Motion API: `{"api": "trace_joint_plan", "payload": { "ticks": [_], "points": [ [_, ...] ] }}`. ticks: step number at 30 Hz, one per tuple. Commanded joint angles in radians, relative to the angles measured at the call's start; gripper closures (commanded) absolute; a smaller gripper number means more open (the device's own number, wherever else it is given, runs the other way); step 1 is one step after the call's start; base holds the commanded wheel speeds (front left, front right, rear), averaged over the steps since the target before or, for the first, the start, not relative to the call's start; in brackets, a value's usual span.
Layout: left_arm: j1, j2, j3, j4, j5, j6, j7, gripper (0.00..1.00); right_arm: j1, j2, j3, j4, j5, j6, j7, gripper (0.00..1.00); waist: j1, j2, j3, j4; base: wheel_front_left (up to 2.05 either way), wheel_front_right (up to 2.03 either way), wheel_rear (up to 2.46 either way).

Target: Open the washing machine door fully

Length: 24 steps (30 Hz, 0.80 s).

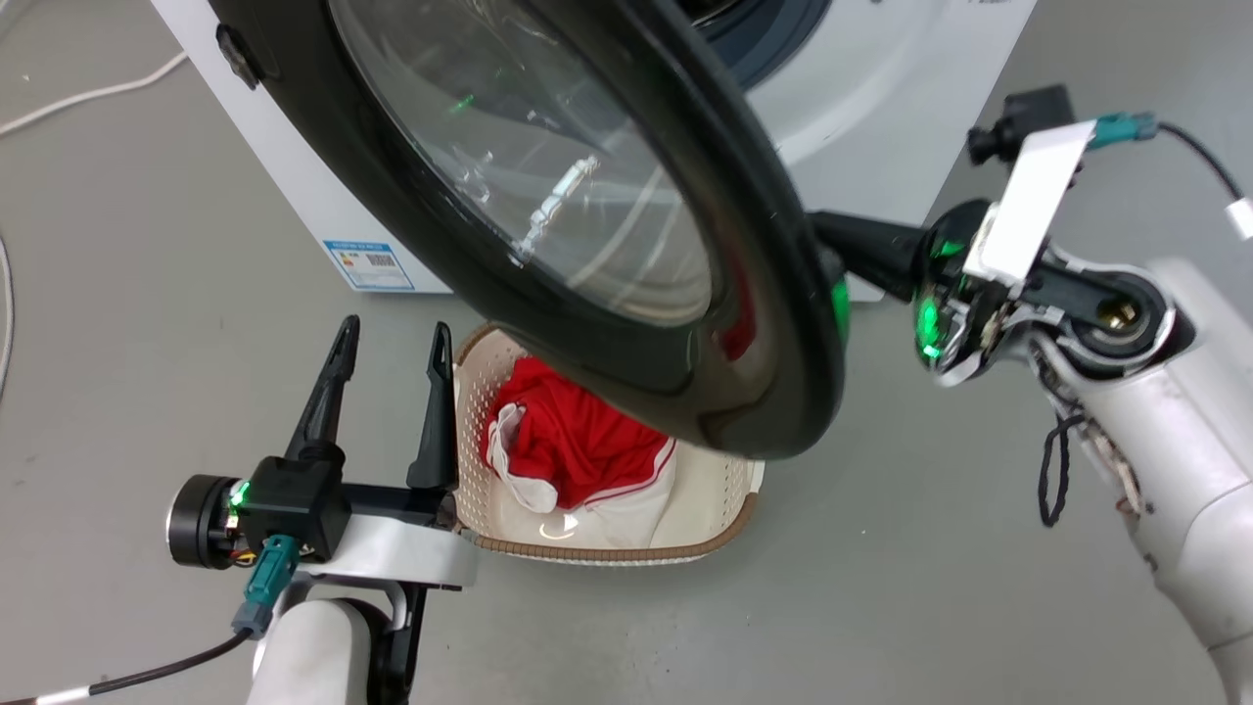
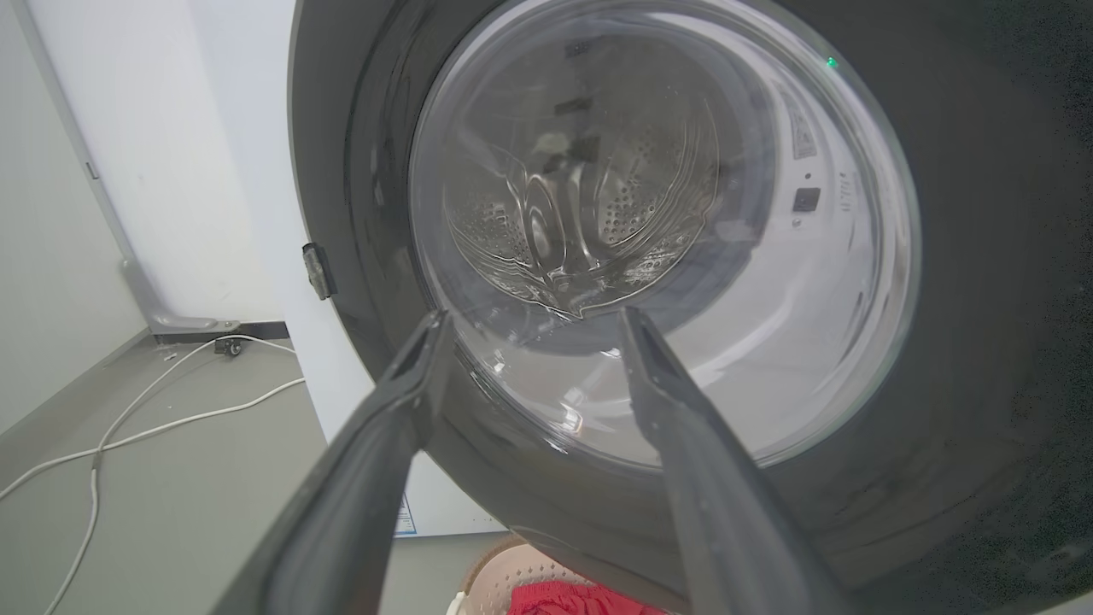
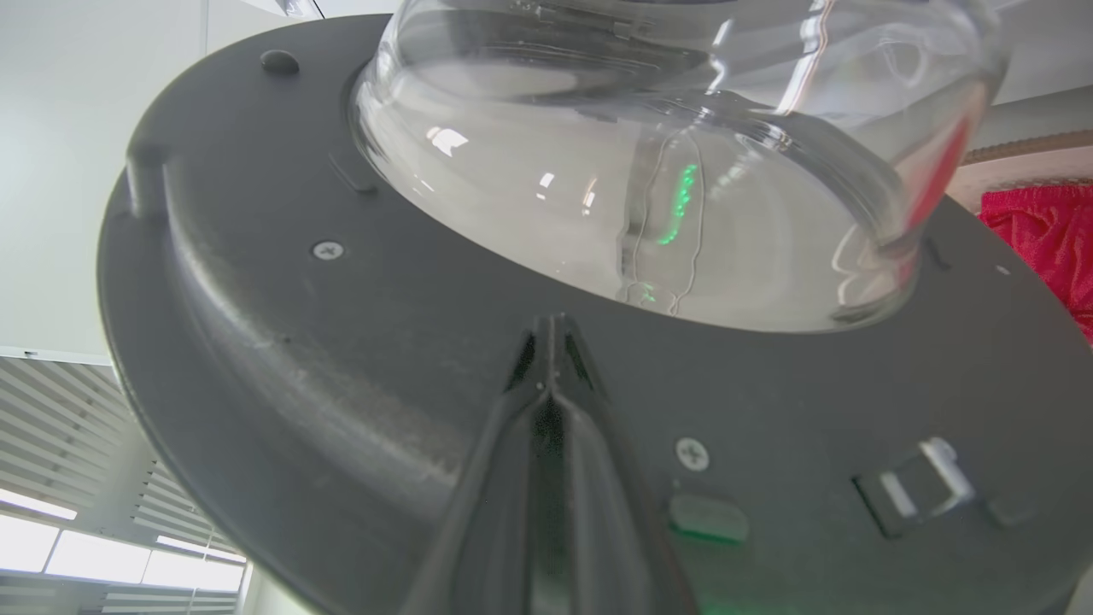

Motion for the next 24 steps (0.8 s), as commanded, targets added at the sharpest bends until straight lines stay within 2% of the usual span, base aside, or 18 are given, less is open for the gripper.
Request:
{"api": "trace_joint_plan", "payload": {
  "ticks": [1, 5, 16, 19, 24],
  "points": [
    [0.012, -0.001, -0.004, 0.005, -0.002, 0.002, -0.003, 0.0, 0.028, 0.015, 0.011, -0.014, 0.009, 0.0, -0.005, 1.0, 0.0001, 0.0, -0.025, -0.001, 0.0, 0.0, 0.0],
    [0.032, -0.001, -0.014, 0.017, -0.002, 0.005, -0.003, 0.0, 0.086, 0.053, 0.058, -0.056, 0.026, 0.0, -0.02, 1.0, 0.0001, 0.0, -0.065, -0.005, 0.0, 0.0, 0.0],
    [0.06, -0.001, -0.021, 0.02, -0.006, 0.016, -0.003, 0.0, 0.162, 0.089, 0.115, -0.11, 0.046, 0.0, -0.094, 1.0, 0.0001, 0.0, -0.111, -0.007, 0.0, 0.0, 0.0],
    [0.064, -0.001, -0.02, 0.021, -0.008, 0.018, -0.003, 0.0, 0.181, 0.083, 0.091, -0.122, 0.019, 0.0, -0.184, 1.0, 0.0001, 0.0, -0.119, -0.011, 0.0, 0.0, 0.0],
    [0.08, -0.001, -0.02, 0.024, -0.015, 0.026, -0.003, 0.0, 0.25, 0.072, 0.012, -0.118, -0.041, 0.0, -0.417, 1.0, 0.0001, 0.0, -0.138, -0.018, 0.0, 0.0, 0.0]
  ]
}}
